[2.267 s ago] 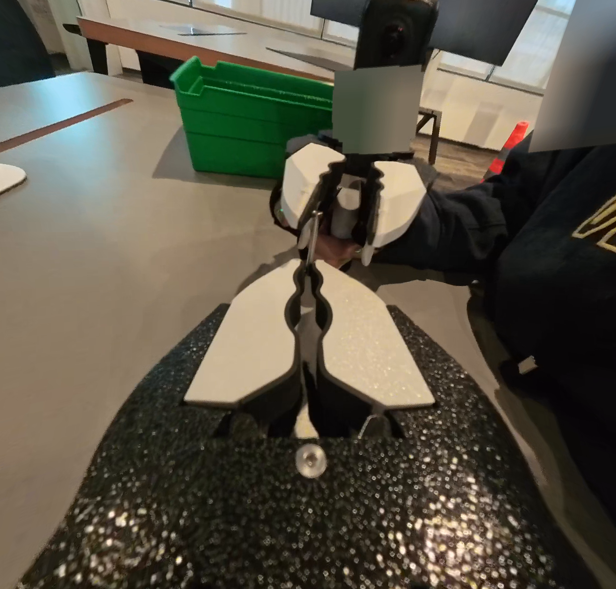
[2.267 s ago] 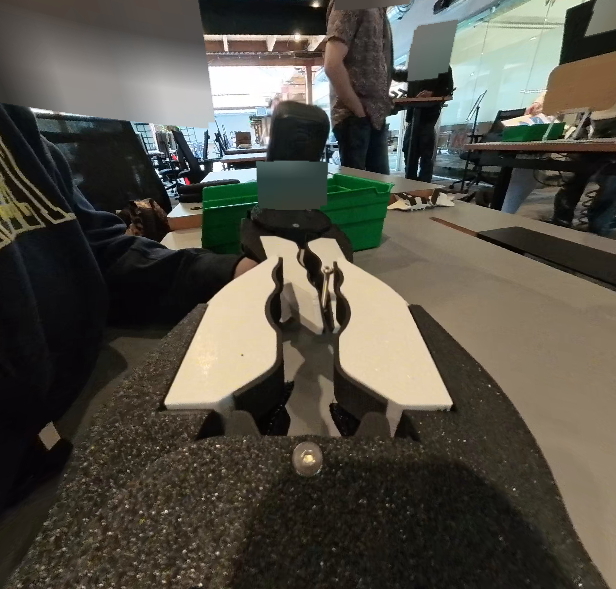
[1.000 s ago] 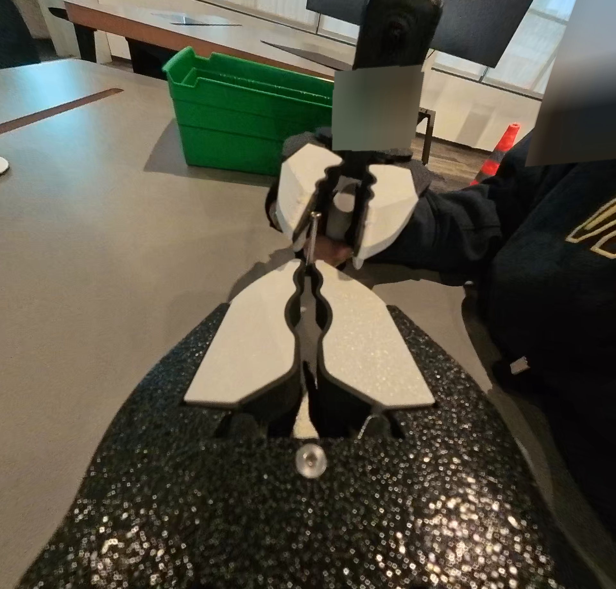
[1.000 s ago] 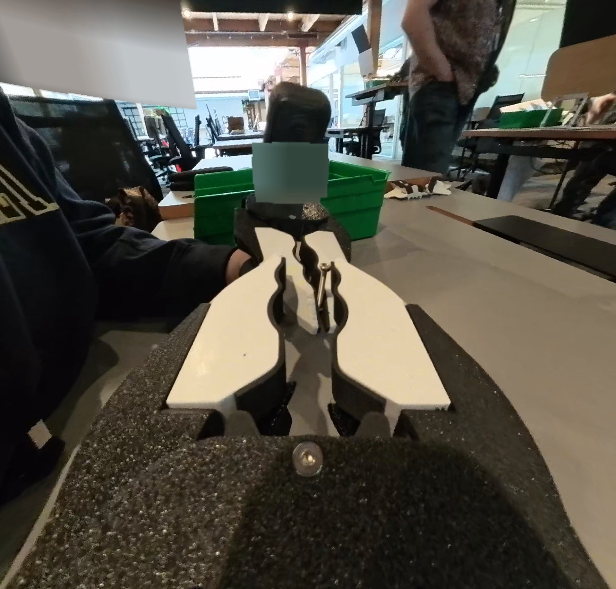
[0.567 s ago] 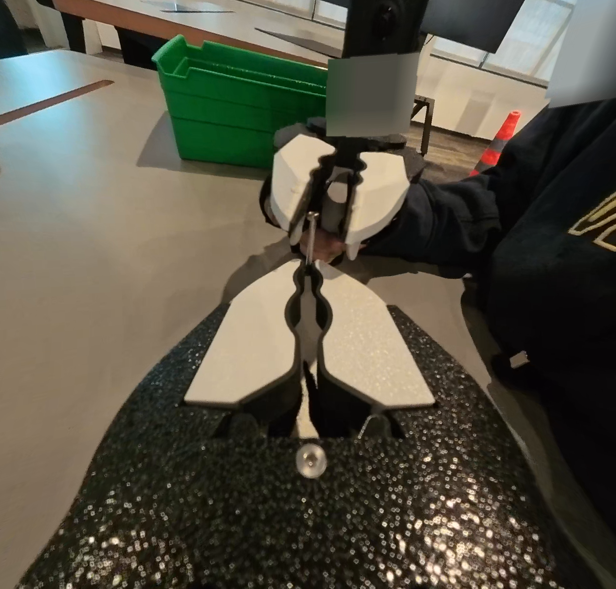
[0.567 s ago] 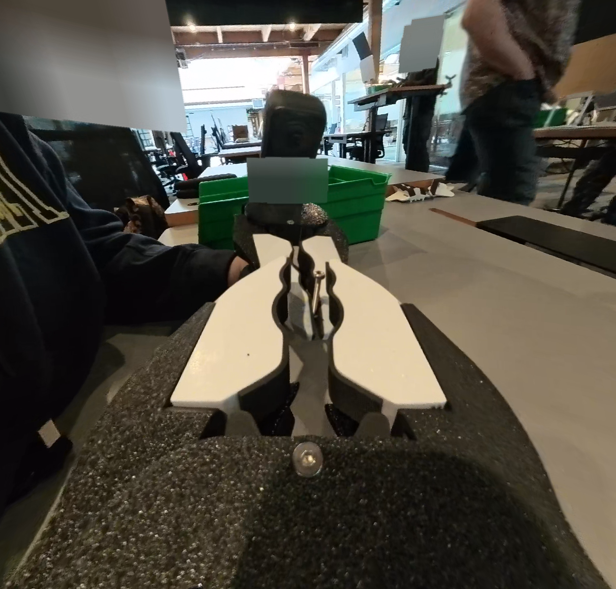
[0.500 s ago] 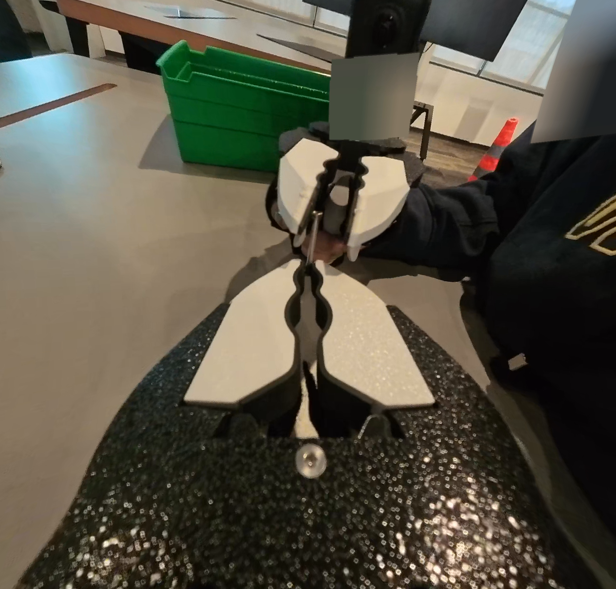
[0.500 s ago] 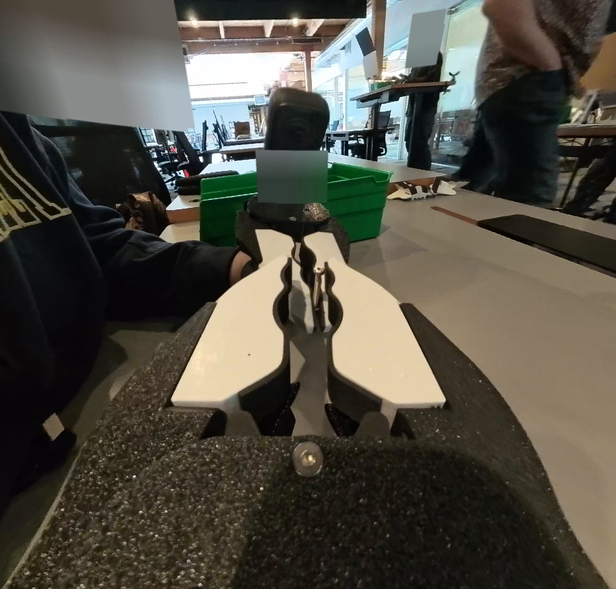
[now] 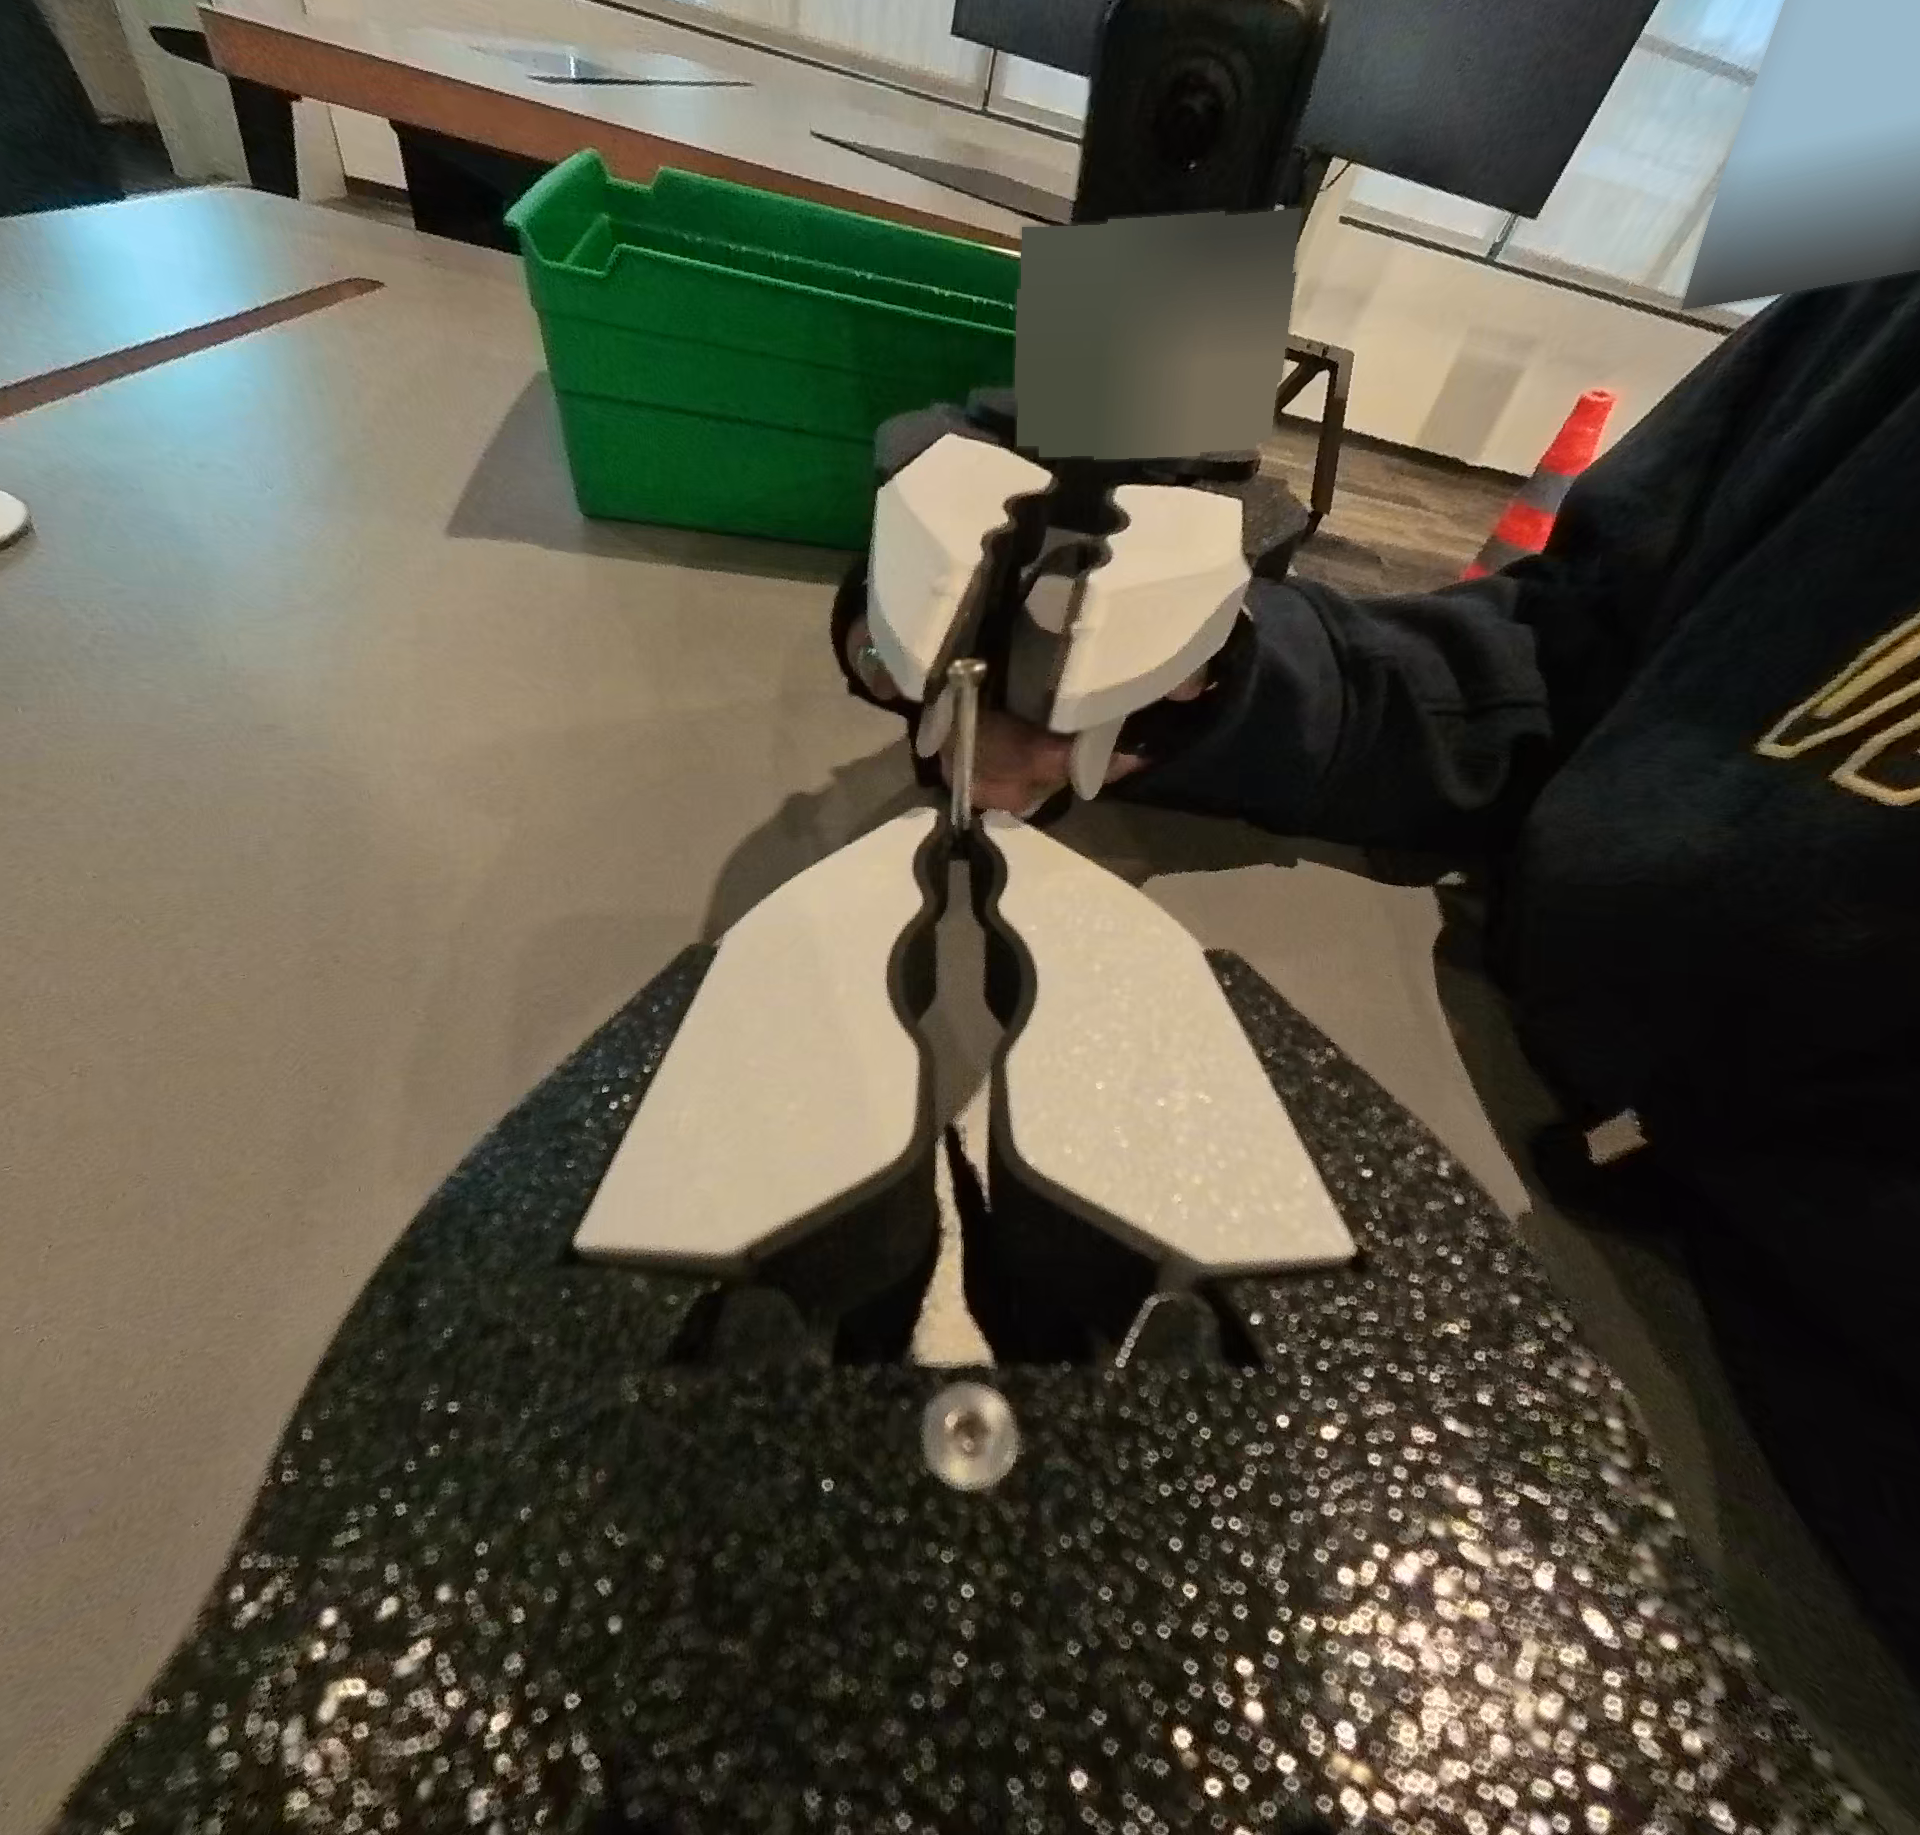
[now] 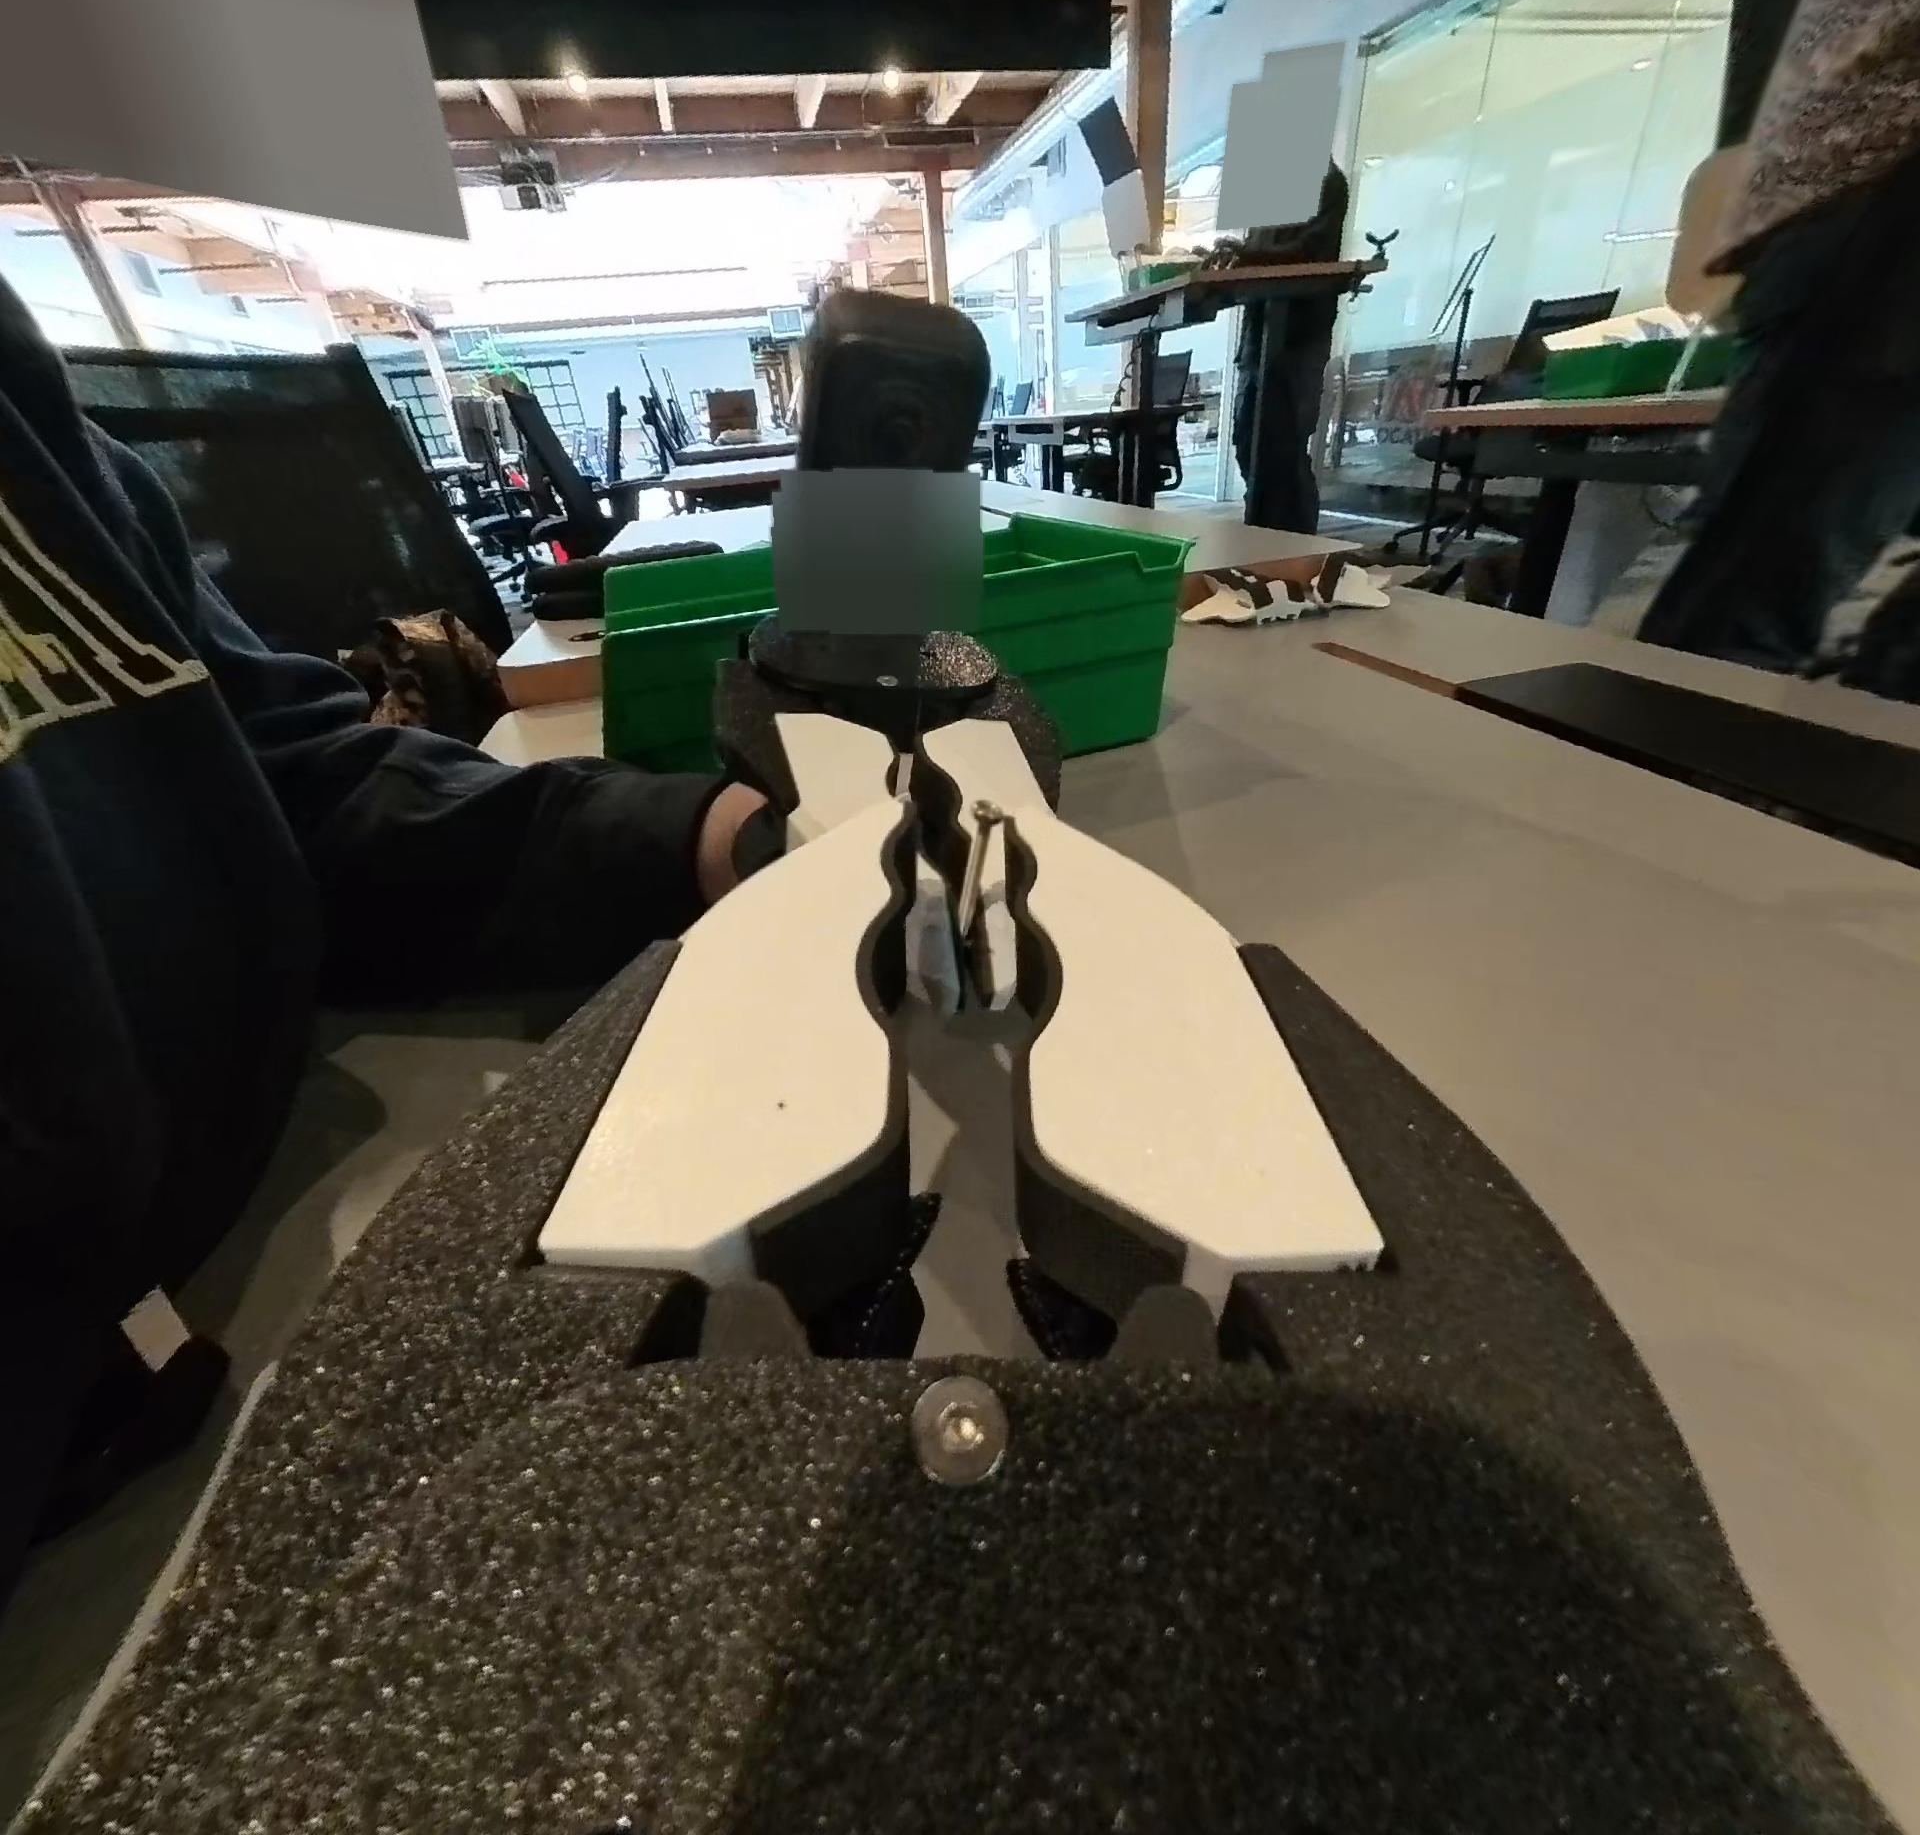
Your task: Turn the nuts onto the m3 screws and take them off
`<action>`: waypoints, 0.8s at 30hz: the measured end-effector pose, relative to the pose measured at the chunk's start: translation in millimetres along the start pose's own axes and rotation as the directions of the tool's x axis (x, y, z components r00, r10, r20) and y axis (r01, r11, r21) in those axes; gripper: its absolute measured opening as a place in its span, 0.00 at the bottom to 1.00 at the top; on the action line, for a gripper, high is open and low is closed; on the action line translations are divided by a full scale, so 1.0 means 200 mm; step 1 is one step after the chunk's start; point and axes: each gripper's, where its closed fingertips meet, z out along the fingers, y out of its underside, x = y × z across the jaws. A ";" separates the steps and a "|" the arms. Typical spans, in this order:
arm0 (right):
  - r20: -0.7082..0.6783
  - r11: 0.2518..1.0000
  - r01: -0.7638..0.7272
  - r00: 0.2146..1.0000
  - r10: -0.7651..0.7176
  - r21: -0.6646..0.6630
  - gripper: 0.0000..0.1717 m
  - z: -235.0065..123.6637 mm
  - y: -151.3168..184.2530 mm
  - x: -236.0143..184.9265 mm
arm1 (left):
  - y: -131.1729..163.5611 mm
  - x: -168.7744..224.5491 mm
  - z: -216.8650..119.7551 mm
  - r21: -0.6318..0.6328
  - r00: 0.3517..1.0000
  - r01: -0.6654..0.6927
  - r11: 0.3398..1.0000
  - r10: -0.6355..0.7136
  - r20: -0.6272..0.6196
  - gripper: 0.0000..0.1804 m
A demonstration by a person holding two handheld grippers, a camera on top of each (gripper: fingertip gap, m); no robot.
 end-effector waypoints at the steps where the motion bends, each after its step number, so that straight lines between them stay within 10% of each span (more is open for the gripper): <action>1: -0.007 1.000 0.002 1.000 -0.002 0.008 0.09 0.00 -0.01 0.01 | 0.00 -0.01 0.00 0.008 1.000 0.004 1.000 -0.004 0.007 0.02; 24: -0.288 0.994 0.018 0.958 0.013 0.104 0.00 -0.11 -0.06 0.21 | -0.02 -0.06 -0.02 0.029 0.991 -0.032 0.999 0.028 0.134 0.02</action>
